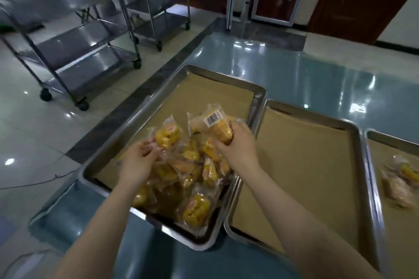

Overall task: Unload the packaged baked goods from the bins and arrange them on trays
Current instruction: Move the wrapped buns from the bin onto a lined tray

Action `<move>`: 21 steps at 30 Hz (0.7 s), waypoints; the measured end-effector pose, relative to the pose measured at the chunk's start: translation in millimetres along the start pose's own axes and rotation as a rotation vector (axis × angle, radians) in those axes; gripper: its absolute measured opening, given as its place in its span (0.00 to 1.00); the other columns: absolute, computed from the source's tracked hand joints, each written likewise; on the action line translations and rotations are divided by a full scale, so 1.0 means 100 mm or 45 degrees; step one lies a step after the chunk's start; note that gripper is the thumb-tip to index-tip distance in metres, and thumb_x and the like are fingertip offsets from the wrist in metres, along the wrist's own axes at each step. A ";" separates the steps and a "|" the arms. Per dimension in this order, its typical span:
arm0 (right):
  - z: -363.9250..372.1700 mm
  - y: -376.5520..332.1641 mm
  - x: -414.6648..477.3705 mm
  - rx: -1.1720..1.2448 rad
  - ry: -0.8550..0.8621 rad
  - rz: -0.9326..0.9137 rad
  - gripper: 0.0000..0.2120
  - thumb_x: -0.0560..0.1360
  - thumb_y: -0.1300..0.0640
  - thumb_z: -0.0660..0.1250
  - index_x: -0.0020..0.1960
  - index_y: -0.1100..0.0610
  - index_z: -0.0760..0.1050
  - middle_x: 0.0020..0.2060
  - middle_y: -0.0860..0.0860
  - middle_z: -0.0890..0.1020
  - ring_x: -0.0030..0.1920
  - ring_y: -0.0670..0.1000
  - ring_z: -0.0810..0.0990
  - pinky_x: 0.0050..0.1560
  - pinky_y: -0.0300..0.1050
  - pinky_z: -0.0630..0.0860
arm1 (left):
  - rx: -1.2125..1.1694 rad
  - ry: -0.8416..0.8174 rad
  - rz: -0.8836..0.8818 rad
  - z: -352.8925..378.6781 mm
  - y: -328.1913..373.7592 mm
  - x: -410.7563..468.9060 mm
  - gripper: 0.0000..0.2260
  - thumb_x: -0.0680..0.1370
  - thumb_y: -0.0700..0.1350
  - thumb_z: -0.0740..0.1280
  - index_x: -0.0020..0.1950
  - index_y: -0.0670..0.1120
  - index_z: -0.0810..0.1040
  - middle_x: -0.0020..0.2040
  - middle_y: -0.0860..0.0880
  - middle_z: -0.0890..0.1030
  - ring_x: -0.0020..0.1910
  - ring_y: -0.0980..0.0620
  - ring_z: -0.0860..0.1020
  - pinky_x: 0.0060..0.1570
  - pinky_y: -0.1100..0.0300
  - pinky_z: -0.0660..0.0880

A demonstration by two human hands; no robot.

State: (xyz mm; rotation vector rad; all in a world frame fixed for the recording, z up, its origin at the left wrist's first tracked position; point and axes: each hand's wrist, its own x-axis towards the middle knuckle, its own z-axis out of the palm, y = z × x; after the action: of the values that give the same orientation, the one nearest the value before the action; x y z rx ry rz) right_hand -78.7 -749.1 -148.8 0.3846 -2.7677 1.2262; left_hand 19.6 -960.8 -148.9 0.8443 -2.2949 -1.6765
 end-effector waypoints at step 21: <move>-0.55 0.68 -0.23 -0.005 -0.110 0.076 0.21 0.77 0.52 0.66 0.69 0.49 0.69 0.72 0.46 0.67 0.73 0.47 0.61 0.73 0.47 0.58 | 0.534 -0.263 0.552 0.62 0.28 -0.13 0.25 0.77 0.46 0.66 0.73 0.56 0.63 0.72 0.54 0.67 0.69 0.57 0.65 0.66 0.57 0.64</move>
State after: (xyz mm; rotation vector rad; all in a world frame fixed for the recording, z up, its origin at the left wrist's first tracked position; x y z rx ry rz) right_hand -75.3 -660.6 -164.9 0.3663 -2.8738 1.2453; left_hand -7.4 -897.0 -142.3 0.1990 -2.7659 -1.1628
